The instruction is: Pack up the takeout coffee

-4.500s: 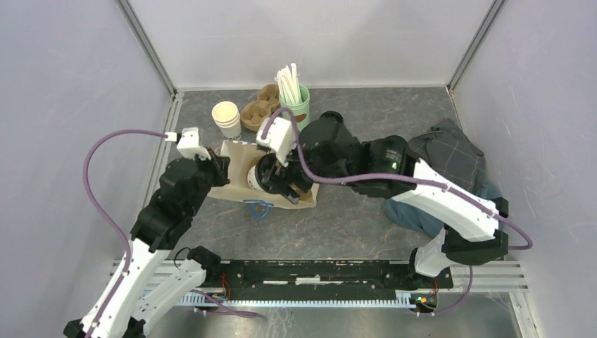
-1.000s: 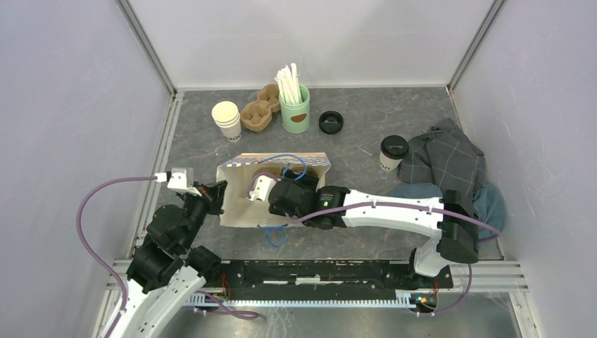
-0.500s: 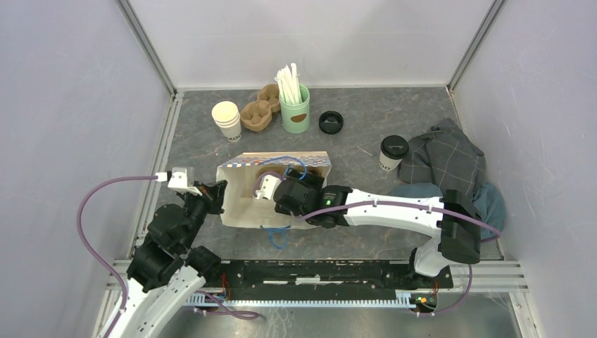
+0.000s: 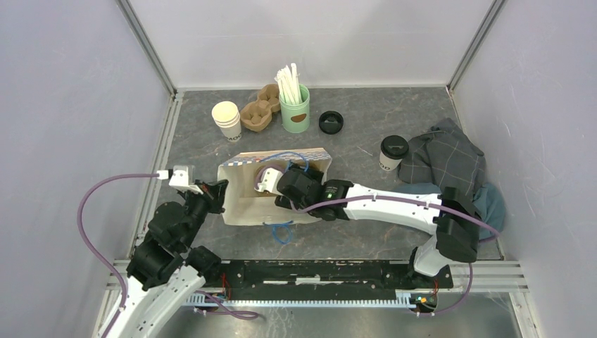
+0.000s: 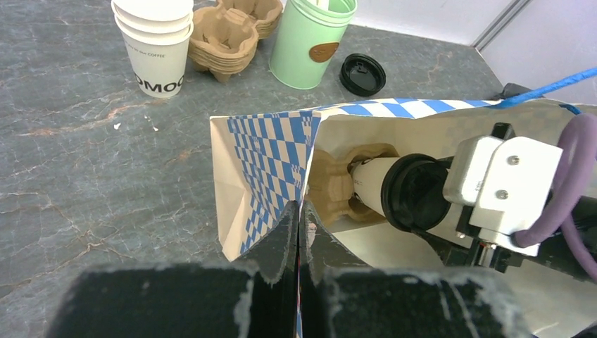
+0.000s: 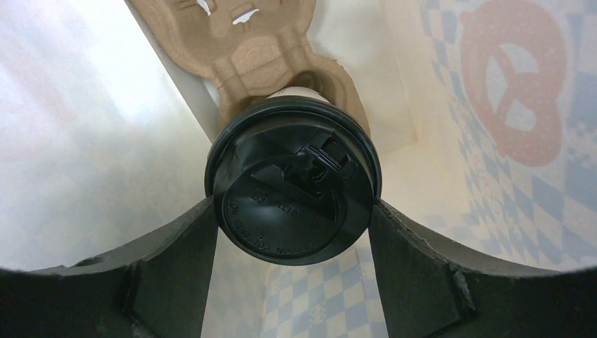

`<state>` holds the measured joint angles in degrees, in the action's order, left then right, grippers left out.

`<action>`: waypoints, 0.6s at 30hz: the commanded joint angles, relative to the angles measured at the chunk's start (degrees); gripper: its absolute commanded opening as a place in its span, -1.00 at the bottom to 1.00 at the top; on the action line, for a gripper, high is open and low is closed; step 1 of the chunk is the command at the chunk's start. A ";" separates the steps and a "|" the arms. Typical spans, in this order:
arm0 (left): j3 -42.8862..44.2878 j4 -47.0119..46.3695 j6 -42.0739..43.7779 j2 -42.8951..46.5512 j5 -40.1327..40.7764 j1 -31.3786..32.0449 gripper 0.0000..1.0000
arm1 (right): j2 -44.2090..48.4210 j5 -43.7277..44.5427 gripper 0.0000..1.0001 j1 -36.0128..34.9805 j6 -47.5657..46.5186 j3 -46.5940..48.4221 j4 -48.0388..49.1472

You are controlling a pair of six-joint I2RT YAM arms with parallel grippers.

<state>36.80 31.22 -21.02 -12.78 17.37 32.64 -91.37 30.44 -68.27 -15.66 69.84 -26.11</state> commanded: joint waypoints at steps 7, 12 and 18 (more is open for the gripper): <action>13.17 7.95 -5.19 -10.36 -0.54 0.15 -0.96 | -5.41 -5.49 0.36 1.49 -1.78 7.25 -4.70; 20.35 14.14 -8.42 -16.63 -0.71 0.14 -0.96 | -8.03 -13.10 0.37 1.45 1.87 13.11 -12.88; 25.72 20.28 -14.25 -20.66 -1.46 0.14 -0.96 | -9.59 -20.81 0.39 1.47 5.91 14.84 -18.67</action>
<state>58.06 47.40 -28.69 -31.33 16.82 32.64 -98.76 17.69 -66.81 -14.04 82.37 -37.01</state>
